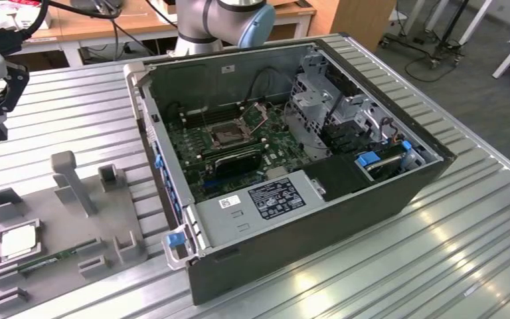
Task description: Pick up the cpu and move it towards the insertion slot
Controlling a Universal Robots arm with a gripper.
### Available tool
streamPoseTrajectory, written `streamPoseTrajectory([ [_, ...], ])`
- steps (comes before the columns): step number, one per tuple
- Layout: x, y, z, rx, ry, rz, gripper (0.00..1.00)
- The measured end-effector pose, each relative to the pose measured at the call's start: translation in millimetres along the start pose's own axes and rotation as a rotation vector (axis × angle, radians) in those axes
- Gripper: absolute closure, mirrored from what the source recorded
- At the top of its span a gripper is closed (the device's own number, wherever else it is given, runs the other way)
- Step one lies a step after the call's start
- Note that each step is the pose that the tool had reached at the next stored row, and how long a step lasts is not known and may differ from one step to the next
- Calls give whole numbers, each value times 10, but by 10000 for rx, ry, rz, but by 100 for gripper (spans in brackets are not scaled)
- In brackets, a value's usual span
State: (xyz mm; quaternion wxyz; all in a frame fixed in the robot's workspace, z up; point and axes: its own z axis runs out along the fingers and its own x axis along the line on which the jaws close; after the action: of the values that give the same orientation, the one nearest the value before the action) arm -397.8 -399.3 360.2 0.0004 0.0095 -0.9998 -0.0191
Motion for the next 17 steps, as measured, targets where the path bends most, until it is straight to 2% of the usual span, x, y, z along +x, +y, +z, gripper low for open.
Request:
streamPoseTrajectory([
  [7,41,1,0,0,0,0,89],
  [17,160,3,1,0,1,0,89],
])
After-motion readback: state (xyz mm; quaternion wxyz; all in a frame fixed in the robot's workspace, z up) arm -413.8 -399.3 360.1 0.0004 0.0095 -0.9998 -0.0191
